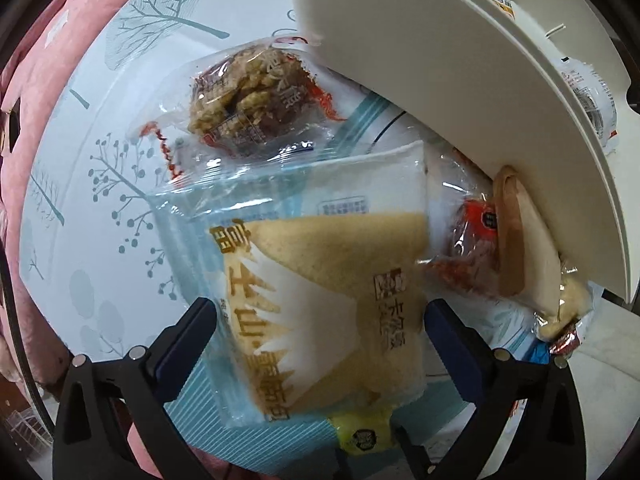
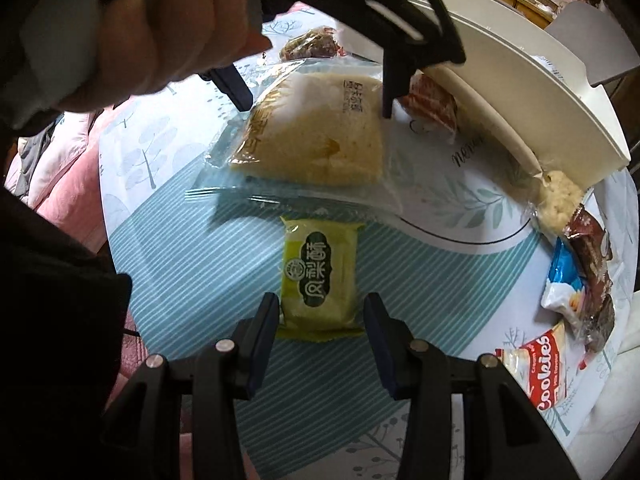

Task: Organize snacks
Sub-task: 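Grasp the yellow bread bag with the left tool while the right tool grasps the green-yellow packet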

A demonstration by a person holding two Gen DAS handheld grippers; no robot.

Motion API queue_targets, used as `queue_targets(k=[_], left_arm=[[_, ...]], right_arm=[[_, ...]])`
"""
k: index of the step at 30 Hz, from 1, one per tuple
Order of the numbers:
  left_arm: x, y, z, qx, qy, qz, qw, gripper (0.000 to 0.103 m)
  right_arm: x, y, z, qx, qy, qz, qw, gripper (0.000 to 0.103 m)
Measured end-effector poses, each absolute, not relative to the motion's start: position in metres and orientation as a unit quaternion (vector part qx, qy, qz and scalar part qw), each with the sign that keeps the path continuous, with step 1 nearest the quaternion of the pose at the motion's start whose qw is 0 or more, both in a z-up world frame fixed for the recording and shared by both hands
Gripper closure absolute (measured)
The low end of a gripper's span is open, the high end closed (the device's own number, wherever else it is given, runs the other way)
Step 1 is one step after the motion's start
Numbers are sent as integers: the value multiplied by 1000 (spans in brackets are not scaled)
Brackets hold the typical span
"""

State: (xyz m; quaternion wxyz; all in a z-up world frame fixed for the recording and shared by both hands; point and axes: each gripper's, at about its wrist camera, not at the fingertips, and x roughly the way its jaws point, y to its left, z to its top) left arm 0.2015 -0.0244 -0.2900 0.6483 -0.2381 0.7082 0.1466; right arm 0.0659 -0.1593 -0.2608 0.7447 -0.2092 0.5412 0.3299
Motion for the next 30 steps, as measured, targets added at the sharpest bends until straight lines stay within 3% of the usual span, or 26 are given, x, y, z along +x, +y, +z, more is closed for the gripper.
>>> queue_targets(k=[12, 20, 30], left_arm=[[222, -60, -315, -183, 733, 153, 637, 1], [213, -45, -313, -187, 731, 143, 641, 13], [191, -5, -320, -236, 746, 172, 598, 16]], right_arm=[[72, -151, -266, -207, 550, 327, 740, 59], [73, -145, -267, -211, 553, 329, 736, 66], [84, -141, -265, -199, 573, 321, 727, 66]])
